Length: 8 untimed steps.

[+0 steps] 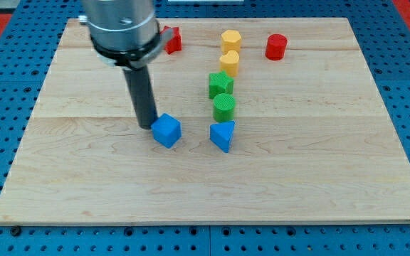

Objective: Move the blue cube below the blue triangle

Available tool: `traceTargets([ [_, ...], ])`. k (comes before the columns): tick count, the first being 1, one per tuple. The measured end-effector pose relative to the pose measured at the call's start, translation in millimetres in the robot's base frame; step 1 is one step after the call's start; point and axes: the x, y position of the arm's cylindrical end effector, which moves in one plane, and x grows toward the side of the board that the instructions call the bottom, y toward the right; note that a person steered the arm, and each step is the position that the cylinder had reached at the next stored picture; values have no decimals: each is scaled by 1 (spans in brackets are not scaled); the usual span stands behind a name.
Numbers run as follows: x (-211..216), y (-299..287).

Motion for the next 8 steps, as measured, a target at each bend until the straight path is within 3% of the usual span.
traceTargets([
  [1,-27,4],
  [2,31,48],
  [3,55,57],
  [4,63,-20],
  [5,105,-5],
  [7,93,11],
  [8,93,53],
])
